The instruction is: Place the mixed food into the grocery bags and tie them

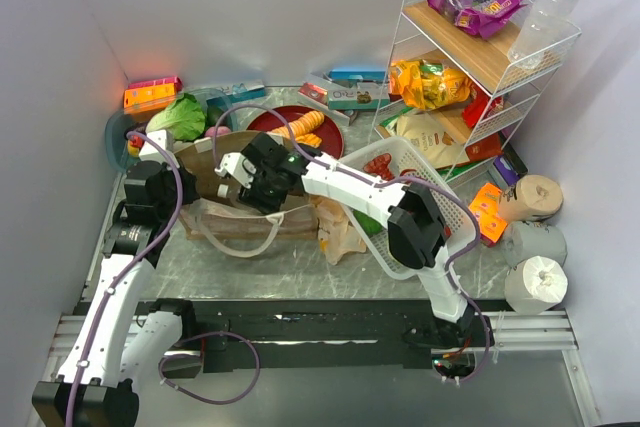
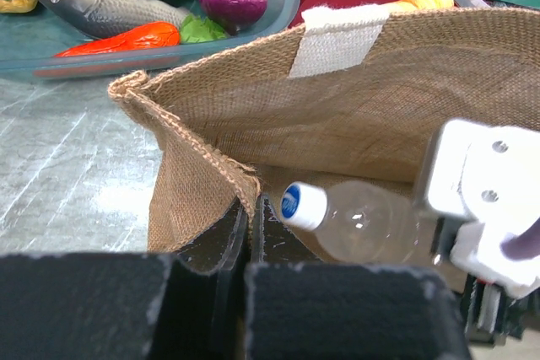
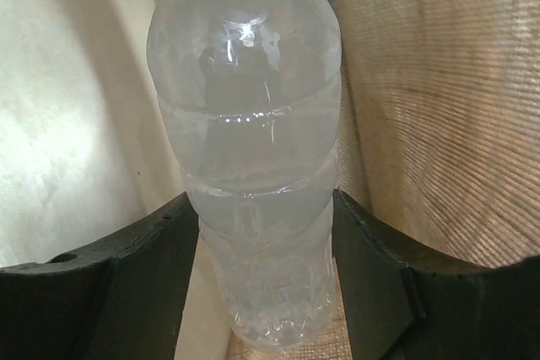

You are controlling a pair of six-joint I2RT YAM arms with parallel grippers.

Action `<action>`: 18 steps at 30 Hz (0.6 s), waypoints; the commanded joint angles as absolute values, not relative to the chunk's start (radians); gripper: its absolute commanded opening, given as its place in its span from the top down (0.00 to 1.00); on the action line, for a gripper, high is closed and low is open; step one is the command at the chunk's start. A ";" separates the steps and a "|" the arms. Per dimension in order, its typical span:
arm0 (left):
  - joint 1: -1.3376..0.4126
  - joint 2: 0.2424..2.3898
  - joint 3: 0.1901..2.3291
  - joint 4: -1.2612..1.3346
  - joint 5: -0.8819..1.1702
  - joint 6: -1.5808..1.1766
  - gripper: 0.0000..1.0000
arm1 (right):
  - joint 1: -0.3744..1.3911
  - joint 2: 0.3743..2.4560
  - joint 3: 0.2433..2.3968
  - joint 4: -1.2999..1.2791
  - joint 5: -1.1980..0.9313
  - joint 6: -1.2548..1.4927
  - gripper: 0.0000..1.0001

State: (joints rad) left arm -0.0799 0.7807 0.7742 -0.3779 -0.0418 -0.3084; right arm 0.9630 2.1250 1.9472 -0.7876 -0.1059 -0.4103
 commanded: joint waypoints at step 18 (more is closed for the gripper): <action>-0.078 0.770 0.775 -0.328 -0.038 -0.305 0.99 | 0.962 1.928 1.890 -0.620 -0.215 -0.348 0.01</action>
State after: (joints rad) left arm -0.0799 0.7822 0.7738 -0.3763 -0.0418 -0.3084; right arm 0.9680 2.0342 1.8587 -0.6876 -0.1638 -0.3676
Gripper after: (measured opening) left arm 0.043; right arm 0.992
